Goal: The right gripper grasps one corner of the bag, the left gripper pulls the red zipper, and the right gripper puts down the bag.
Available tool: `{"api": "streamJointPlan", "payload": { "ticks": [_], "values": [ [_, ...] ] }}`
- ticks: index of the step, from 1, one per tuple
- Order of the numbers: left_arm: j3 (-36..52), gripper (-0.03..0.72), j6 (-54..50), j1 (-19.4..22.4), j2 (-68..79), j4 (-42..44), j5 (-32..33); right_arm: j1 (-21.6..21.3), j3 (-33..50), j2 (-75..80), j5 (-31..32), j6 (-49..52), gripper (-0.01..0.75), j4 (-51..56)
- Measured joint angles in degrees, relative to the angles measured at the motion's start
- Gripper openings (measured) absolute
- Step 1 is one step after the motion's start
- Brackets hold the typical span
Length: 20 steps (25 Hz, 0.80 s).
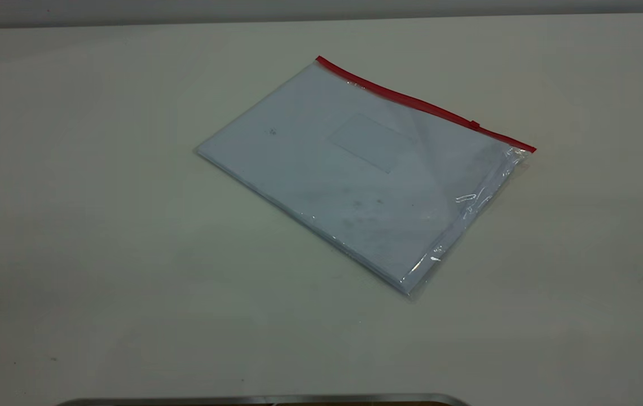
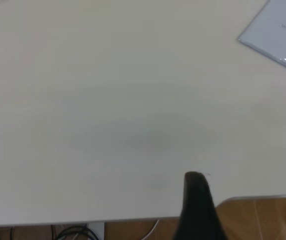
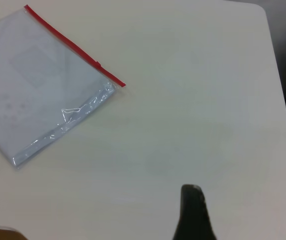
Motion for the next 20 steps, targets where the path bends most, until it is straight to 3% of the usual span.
{"api": "streamJointPlan", "payload": {
  "ticks": [6,11,20],
  "values": [
    [-1.1,0.59,0.0,0.0,3.1,0.0,0.0,0.0,-0.2,0.0,-0.4,1.1,0.574,1.9],
    [-9.4,0.589,-0.2,0.0,17.7,0.0,-2.2,0.0,-5.0,4.8,-1.1,5.8,0.574,4.2],
    [-23.9,0.589,-1.1,0.0,51.5,-0.9,-13.1,0.0,-11.2,30.9,-12.8,6.4,0.574,5.1]
  ]
}}
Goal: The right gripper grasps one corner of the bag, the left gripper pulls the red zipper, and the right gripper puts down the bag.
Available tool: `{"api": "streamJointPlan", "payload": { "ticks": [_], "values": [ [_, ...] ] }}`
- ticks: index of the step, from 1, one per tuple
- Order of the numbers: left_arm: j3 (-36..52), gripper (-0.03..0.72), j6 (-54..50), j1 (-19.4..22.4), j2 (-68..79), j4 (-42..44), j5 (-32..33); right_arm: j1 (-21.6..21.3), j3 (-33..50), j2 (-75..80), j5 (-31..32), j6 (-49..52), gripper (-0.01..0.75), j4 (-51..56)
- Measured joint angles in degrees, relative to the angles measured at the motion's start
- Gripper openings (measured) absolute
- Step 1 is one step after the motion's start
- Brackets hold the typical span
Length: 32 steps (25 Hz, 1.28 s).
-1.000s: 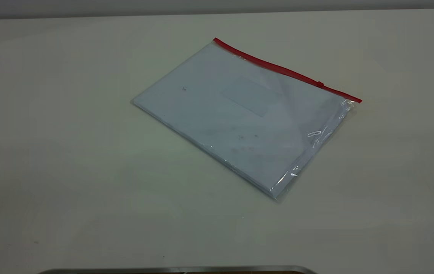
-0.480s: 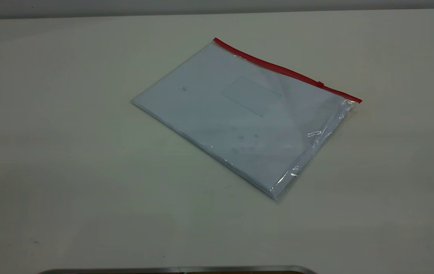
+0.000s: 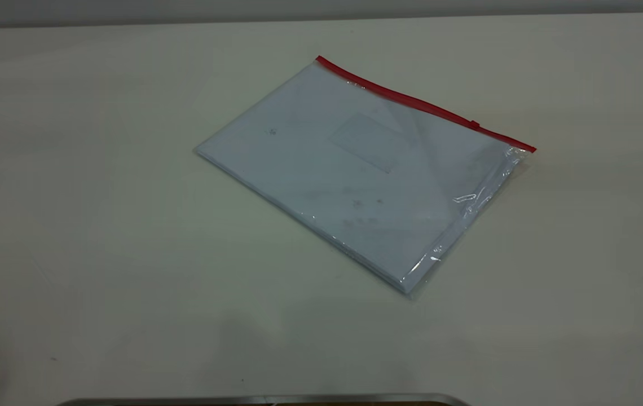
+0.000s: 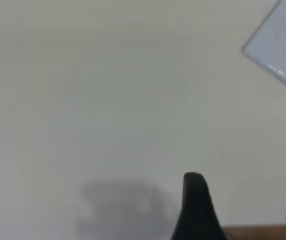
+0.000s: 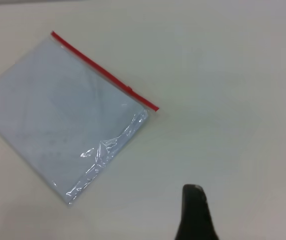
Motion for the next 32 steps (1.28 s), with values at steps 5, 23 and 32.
{"api": "streamJointPlan", "payload": {
  "ticks": [5,23,32],
  "values": [
    [-4.1,0.589,2.1,0.0,13.9,-4.9,-7.6,0.0,0.0,14.8,-11.2,0.6,0.574,3.1],
    [-16.6,0.589,43.9,0.0,50.8,-33.7,-11.8,0.0,-1.0,63.3,-32.2,-26.4,0.574,31.1],
    [-17.1,0.589,47.2,0.0,56.1,-37.6,-13.1,0.0,-10.7,79.1,-30.4,-50.4,0.574,50.8]
  ]
}}
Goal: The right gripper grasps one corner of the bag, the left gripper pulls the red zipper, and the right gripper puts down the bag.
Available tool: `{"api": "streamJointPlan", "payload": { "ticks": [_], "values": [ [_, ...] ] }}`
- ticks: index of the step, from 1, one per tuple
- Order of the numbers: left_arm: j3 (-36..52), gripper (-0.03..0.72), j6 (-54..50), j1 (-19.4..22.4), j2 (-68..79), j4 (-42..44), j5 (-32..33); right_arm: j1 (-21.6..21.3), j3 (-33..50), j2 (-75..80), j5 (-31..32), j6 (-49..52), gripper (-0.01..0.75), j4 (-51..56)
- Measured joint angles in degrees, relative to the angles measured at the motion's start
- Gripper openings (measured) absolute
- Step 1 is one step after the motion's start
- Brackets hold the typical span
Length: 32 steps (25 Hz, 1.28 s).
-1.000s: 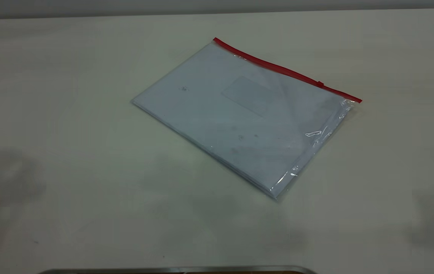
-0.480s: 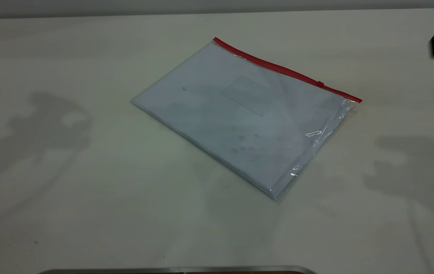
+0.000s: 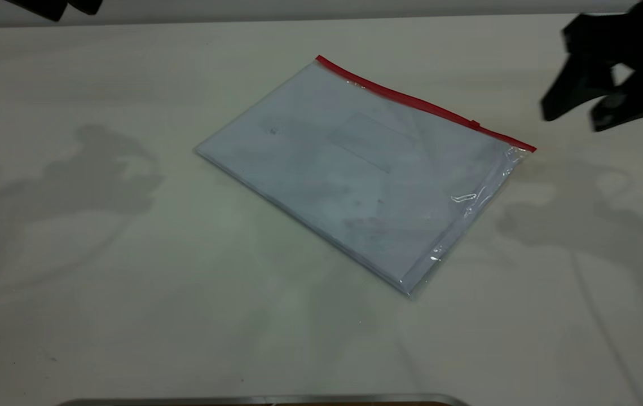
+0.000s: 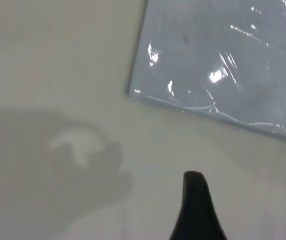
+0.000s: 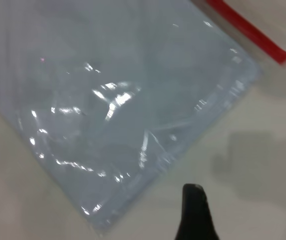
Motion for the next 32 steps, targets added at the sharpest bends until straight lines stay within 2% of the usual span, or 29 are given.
{"api": "streamJointPlan", "payload": {
  "ticks": [8,13,17,22,27,32],
  "values": [
    [-0.1,0.589,0.2,0.0,0.0,-0.2,-0.1,-1.2,-8.4,14.4,9.7,-16.1,0.575,13.5],
    [-0.1,0.589,0.2,0.0,0.0,-0.2,-0.3,-7.8,-11.5,21.7,14.6,-22.4,0.575,18.1],
    [-0.1,0.589,0.2,0.0,0.0,-0.2,-0.5,-11.3,-12.0,25.9,16.7,-33.6,0.575,25.5],
    [-0.1,0.589,0.2,0.0,0.0,-0.2,-0.5,-11.4,-12.1,29.4,17.4,-46.5,0.575,35.4],
    [-0.1,0.589,0.2,0.0,0.0,-0.2,-0.6,-11.4,-12.3,32.5,17.4,-53.4,0.575,42.7],
    [-0.1,0.589,0.2,0.0,0.0,-0.2,-0.6,-11.4,-12.4,35.3,22.7,-58.8,0.575,47.2]
  ]
}}
